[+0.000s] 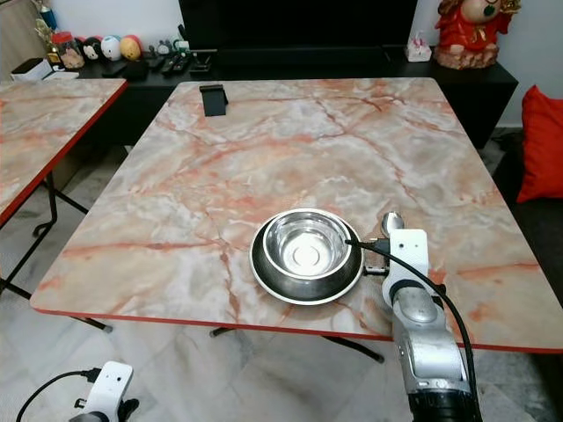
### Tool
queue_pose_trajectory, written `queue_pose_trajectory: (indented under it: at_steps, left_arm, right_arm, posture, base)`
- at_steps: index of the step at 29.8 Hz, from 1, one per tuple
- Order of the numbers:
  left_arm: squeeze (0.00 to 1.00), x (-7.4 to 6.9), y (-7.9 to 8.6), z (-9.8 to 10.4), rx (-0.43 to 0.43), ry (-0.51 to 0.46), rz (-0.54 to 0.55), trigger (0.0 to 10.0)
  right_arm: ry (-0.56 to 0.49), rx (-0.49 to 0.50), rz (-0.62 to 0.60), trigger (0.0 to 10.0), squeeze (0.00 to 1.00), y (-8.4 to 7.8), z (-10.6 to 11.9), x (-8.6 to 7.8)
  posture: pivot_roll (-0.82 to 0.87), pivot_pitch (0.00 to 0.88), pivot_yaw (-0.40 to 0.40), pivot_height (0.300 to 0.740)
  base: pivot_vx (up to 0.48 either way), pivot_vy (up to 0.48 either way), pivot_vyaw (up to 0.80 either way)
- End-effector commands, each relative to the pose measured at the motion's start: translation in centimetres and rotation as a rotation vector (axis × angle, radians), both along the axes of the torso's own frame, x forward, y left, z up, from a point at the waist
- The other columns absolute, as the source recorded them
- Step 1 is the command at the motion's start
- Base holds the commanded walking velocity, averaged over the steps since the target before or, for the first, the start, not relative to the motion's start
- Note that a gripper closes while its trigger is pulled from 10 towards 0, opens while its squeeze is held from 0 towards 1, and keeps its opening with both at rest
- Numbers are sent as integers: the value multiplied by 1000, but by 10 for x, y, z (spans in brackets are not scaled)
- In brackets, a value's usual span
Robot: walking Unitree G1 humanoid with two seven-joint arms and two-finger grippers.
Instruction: Setting the table
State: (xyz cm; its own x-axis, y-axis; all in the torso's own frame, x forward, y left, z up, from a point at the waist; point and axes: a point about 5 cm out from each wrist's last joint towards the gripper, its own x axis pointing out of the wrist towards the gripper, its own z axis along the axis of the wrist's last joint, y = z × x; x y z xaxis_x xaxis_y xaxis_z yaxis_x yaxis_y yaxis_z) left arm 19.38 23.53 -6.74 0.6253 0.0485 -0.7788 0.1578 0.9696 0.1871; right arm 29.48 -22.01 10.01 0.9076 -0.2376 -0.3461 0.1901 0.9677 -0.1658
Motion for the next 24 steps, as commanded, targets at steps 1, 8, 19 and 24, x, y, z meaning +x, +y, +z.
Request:
queue_pose_trajectory:
  at_steps: [1, 8, 19, 24]
  left_arm:
    - [0, -5, -1, -3, 7, 32, -8, 10000]
    - [0, -7, 0, -4, 11, 35, -12, 10000]
    - [0, -8, 6, -3, 23, 43, -22, 10000]
    - [0, -5, 4, -2, 22, 39, -24, 10000]
  right_arm:
    - [-72, 12, -30, 10000, 0, -4, 12, -1]
    - [-96, 17, -40, 10000, 0, -5, 16, -2]
    - [-74, -10, -9, 10000, 0, -2, 16, -19]
    - [-65, -20, -3, 10000, 0, -4, 13, -22]
  posture:
    - [-45, 0, 96, 724]
    - [-46, 0, 98, 724]
    - [-51, 0, 98, 724]
    - [-56, 0, 96, 724]
  base:
    - [0, 0, 0]
    - [0, 0, 0]
    - [0, 0, 0]
    - [0, 0, 0]
